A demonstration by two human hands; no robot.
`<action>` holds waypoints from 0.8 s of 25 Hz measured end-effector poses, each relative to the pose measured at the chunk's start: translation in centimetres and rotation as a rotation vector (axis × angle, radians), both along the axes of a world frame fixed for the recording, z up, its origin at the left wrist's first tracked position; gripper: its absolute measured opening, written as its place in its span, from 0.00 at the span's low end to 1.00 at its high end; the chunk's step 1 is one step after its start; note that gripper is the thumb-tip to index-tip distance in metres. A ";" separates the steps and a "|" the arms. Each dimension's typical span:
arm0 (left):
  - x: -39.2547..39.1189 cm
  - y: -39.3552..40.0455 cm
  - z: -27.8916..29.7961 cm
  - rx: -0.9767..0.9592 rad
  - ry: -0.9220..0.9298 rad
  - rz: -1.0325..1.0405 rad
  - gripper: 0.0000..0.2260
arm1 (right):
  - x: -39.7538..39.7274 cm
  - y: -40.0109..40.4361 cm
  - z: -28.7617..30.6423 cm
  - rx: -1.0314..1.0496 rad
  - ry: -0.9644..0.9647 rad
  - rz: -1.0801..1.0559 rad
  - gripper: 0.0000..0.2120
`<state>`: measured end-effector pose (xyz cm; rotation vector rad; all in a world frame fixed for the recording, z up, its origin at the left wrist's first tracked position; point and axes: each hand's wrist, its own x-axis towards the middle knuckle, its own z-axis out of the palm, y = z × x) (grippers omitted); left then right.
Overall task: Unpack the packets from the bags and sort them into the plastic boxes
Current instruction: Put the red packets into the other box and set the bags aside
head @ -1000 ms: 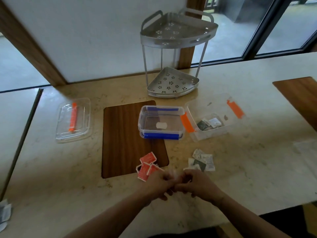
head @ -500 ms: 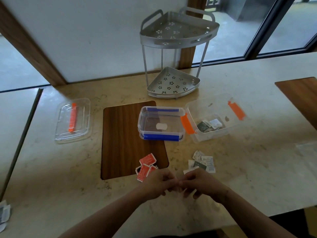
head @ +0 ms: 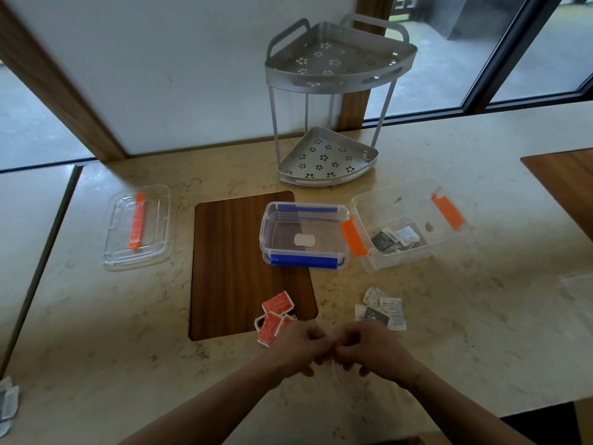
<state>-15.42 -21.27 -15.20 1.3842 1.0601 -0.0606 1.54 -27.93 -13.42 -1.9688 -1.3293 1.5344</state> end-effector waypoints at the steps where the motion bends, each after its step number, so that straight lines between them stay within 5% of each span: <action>1: 0.1 0.0 0.1 0.003 0.001 0.002 0.08 | -0.2 0.0 -0.1 0.024 -0.026 0.010 0.04; 20: -0.6 1.6 0.1 -0.012 -0.030 -0.132 0.07 | 0.7 0.7 0.1 -0.079 0.071 0.035 0.07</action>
